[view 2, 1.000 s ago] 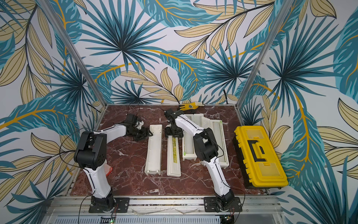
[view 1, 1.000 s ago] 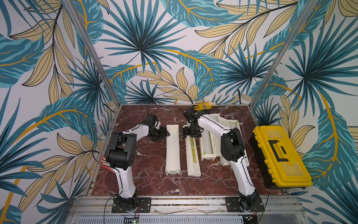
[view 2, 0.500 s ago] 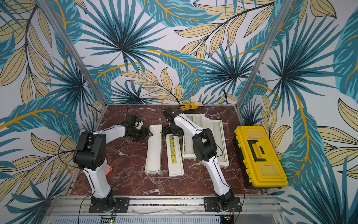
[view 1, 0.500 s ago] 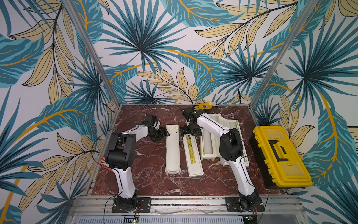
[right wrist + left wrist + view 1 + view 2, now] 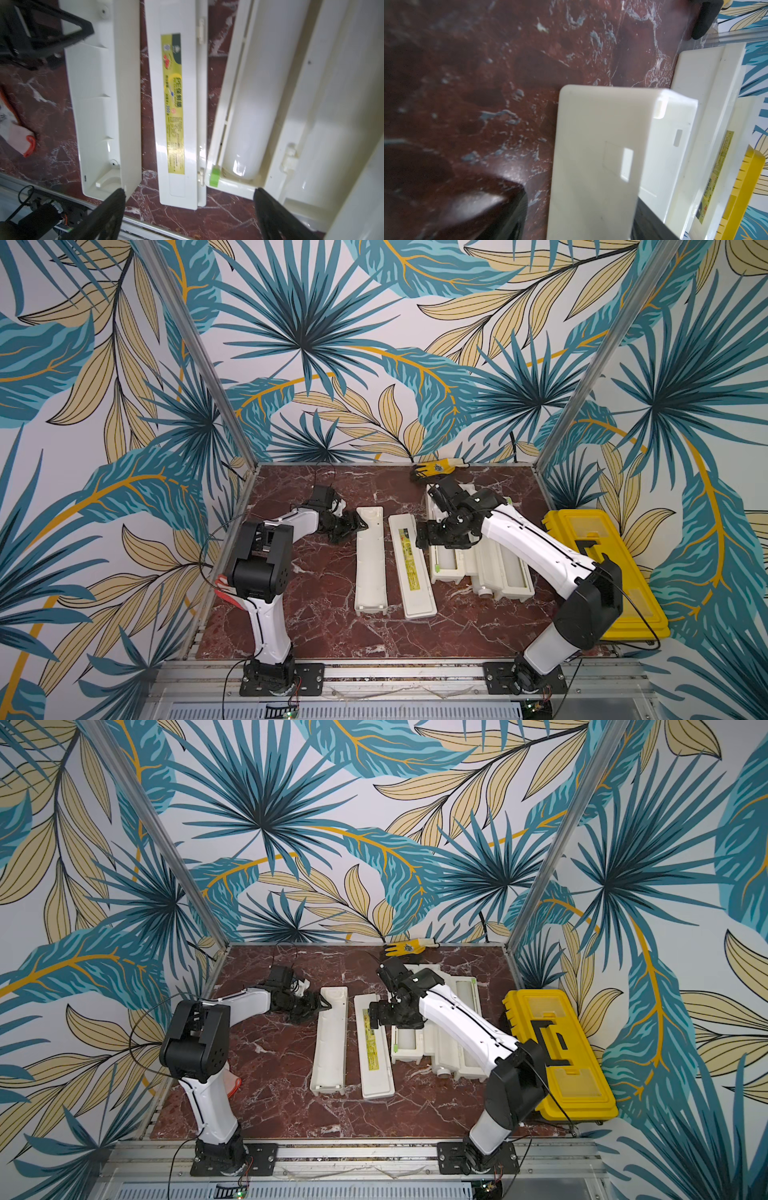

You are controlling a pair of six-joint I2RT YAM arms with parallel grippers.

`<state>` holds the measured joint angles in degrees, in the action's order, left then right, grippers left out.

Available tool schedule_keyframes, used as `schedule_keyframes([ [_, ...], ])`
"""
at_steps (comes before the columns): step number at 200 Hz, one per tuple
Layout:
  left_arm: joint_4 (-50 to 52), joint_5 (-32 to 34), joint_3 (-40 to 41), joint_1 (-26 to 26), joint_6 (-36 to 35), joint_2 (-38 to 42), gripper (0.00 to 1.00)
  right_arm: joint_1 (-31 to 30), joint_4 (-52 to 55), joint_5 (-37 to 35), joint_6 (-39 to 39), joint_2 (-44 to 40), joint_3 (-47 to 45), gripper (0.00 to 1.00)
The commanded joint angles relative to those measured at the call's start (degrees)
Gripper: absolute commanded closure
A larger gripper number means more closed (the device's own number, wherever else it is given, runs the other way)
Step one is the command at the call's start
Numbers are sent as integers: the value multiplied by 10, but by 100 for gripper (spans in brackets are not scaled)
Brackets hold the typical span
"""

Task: Put plastic wrap rolls into dispensers
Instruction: Adjust the plastic wrap cutting box at the center of the board.

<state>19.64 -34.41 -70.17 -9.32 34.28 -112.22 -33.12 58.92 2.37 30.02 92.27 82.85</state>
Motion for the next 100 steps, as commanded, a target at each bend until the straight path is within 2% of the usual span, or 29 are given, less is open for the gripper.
schedule_keyframes([
  [1, 14, -3, -3, -6, 8, -37, 25, 17, -16, -22, 47, -22, -75, 4],
  [47, 15, -17, -4, -10, 4, -36, 25, 43, -32, -23, 68, -61, -151, 6],
  [77, 32, 8, -6, -16, -15, -14, 23, 43, -60, -38, 95, -86, -204, 6],
  [100, 47, 16, -12, -16, -25, -9, 22, 41, -85, -70, 93, -91, -195, 12],
])
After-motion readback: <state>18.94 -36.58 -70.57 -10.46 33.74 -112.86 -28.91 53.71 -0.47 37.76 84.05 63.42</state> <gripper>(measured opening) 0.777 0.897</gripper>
